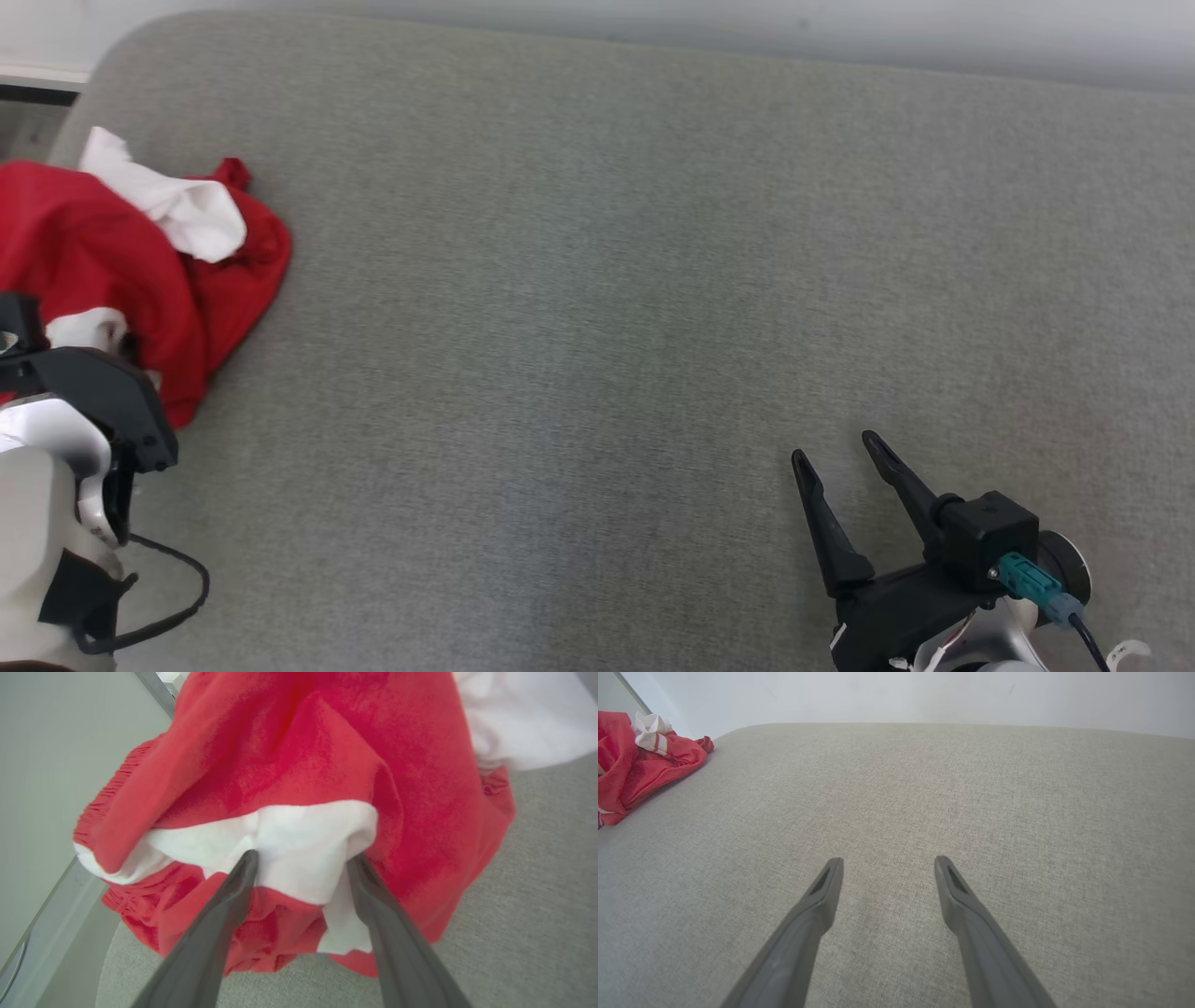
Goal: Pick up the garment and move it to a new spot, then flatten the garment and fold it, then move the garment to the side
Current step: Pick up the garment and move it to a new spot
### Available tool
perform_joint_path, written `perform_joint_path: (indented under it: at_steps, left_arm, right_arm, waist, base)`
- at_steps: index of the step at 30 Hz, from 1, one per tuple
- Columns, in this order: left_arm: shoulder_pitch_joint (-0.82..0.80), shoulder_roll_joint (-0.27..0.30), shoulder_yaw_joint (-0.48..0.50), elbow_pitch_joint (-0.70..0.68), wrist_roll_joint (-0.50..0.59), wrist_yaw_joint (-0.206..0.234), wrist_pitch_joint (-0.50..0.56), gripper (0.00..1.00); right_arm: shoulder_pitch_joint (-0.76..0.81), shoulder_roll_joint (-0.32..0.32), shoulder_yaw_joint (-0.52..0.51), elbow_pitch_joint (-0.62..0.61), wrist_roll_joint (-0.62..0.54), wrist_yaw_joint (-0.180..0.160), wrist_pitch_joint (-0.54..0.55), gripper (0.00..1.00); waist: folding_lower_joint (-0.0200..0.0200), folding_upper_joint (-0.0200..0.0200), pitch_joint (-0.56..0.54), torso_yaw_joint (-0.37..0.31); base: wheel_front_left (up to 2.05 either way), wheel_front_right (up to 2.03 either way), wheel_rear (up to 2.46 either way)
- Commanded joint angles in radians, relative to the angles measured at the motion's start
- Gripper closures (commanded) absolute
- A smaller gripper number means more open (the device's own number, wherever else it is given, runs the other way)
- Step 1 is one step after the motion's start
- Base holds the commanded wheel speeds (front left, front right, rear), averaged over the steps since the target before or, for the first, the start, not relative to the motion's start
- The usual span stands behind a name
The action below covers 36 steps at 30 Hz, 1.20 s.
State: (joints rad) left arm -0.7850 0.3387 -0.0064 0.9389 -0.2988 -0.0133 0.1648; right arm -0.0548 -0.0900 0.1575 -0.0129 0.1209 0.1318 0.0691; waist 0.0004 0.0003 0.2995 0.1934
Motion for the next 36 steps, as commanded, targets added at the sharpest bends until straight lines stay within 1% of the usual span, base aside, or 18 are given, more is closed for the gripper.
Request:
perform_joint_path:
  at_steps: [1,2,3,4,8,10,14,18,21,22,23,28,31,36]
  left_arm:
    - [-0.019,0.01,-0.001,0.005,0.004,0.009,-0.002,0.35]
    - [-0.02,0.011,-0.003,0.006,0.008,0.013,-0.008,0.67]
    - [-0.021,0.014,-0.007,0.005,0.013,0.019,-0.015,0.89]
    - [-0.019,0.016,-0.008,0.006,0.013,0.021,-0.019,1.0]
    - [-0.018,0.032,-0.009,-0.004,0.006,0.014,-0.034,1.0]
    - [-0.024,0.035,0.0,-0.015,-0.011,-0.001,-0.042,1.0]
    - [-0.032,0.065,-0.003,-0.042,-0.022,-0.024,-0.011,1.0]
    - [-0.053,0.091,-0.021,-0.115,-0.014,-0.051,0.012,1.0]
    - [-0.067,0.096,-0.038,-0.19,-0.025,-0.074,0.02,1.0]
    - [-0.067,0.096,-0.038,-0.19,-0.025,-0.074,0.02,1.0]
    - [-0.074,0.094,-0.046,-0.216,-0.025,-0.082,0.021,1.0]
    - [-0.089,0.059,-0.086,-0.373,-0.058,-0.104,0.032,1.0]
    - [-0.086,0.036,-0.108,-0.475,-0.097,-0.109,0.03,1.0]
    - [-0.061,-0.02,-0.138,-0.631,-0.159,-0.115,0.022,1.0]
  right_arm:
    - [0.012,0.0,-0.001,-0.001,0.001,-0.002,-0.004,0.0]
    - [0.012,0.0,-0.002,0.002,0.002,-0.002,-0.005,0.0]
    - [0.011,0.001,-0.003,0.006,0.004,-0.002,-0.007,0.0]
    - [0.009,0.003,-0.003,0.01,0.007,-0.002,-0.009,0.0]
    - [-0.008,0.018,0.015,0.044,0.023,-0.002,-0.031,0.0]
    - [-0.019,0.023,0.021,0.065,0.032,-0.002,-0.046,0.0]
    - [-0.017,0.034,0.03,0.122,0.051,-0.002,-0.079,0.0]
    - [-0.003,0.038,0.021,0.18,0.075,-0.002,-0.118,0.0]
    - [0.02,0.04,0.014,0.216,0.107,-0.002,-0.142,0.0]
    - [0.02,0.04,0.014,0.216,0.107,-0.002,-0.142,0.0]
    - [0.026,0.04,0.012,0.229,0.115,-0.002,-0.151,0.0]
    - [0.038,0.04,-0.01,0.259,0.135,-0.002,-0.176,0.0]
    - [0.034,0.04,-0.031,0.265,0.132,-0.002,-0.181,0.0]
    - [0.025,0.04,-0.053,0.252,0.109,-0.002,-0.165,0.0]
  waist:
    - [-0.0004,-0.0003,0.045,-0.048]
    - [-0.0004,-0.0003,0.042,-0.048]
    - [-0.0004,-0.0003,0.038,-0.047]
    - [-0.0004,-0.0003,0.033,-0.046]
    - [-0.0004,-0.0003,-0.011,-0.041]
    - [-0.0004,-0.0003,-0.038,-0.039]
    - [-0.0004,-0.0003,-0.116,-0.036]
    - [-0.0004,-0.0003,-0.2,-0.033]
    - [-0.0004,-0.0003,-0.263,-0.037]
    - [-0.0004,-0.0003,-0.263,-0.037]
    - [-0.0004,-0.0003,-0.286,-0.042]
    - [-0.0004,-0.0003,-0.353,-0.092]
    - [-0.0004,-0.0003,-0.373,-0.142]
    - [-0.0004,-0.0003,-0.377,-0.248]
  base:
    - [0.0,0.0,0.0]
    - [0.0,0.0,0.0]
    - [0.0,0.0,0.0]
    - [0.0,0.0,0.0]
    - [0.0,0.0,0.0]
    - [0.0,0.0,0.0]
    - [0.0,0.0,0.0]
    - [0.0,0.0,0.0]
    - [0.0,0.0,0.0]
    - [0.0,0.0,0.0]
    - [0.0,0.0,0.0]
    - [0.0,0.0,0.0]
    - [0.0,0.0,0.0]
    - [0.0,0.0,0.0]
